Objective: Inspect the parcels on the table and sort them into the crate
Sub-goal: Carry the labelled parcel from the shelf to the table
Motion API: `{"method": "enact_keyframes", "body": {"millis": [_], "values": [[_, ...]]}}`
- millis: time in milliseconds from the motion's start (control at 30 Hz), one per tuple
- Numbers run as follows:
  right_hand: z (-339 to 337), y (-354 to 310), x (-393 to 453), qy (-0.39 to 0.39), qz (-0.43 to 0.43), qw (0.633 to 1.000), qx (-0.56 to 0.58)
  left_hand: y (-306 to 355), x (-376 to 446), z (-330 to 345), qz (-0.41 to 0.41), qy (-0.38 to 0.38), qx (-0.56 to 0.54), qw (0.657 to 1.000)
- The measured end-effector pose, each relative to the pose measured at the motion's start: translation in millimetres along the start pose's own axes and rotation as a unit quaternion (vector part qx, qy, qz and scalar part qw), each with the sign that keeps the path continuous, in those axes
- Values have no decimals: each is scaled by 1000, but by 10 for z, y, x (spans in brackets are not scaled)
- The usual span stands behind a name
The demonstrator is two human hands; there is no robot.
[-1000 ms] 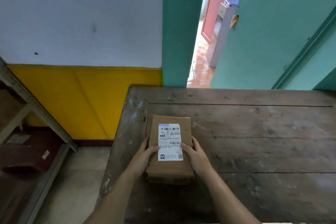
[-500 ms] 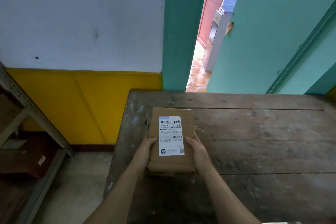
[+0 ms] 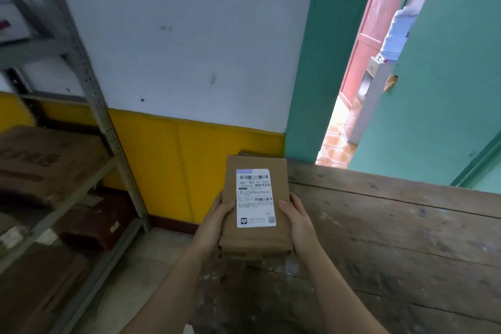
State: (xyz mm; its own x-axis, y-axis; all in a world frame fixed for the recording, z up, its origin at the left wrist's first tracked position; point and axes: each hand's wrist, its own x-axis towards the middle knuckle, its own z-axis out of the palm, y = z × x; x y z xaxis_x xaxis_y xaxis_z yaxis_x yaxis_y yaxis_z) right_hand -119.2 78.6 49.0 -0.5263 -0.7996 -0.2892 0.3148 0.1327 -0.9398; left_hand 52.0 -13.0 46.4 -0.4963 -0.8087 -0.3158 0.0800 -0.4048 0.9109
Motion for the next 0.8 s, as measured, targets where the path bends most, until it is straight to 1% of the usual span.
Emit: {"method": "enact_keyframes", "body": {"millis": [100,167,333,433,467,667,800], "values": [[199,-95,-88,-42,-7,999,-3,86,-242,-100,36,41,-19,998],[316,-127,-141,-63,-2,998,-5,116,-401,-167,43,62,-29,997],[739,-160,-312,-174,3,984,-21,183,-921,-484,69,158,-38,984],[986,-2,-547,-248,8,968,-35,71,-1382,-673,89,204,-44,974],[1046,40,-610,-261,6,964,-41,53,-1492,-705,92,214,-48,971],[1668,371,-1227,-370,10,923,-108,-92,-2470,-1125,146,334,-58,929],[2038,593,-1654,-437,14,887,-150,-205,-3088,-1333,155,400,-81,900]]}}
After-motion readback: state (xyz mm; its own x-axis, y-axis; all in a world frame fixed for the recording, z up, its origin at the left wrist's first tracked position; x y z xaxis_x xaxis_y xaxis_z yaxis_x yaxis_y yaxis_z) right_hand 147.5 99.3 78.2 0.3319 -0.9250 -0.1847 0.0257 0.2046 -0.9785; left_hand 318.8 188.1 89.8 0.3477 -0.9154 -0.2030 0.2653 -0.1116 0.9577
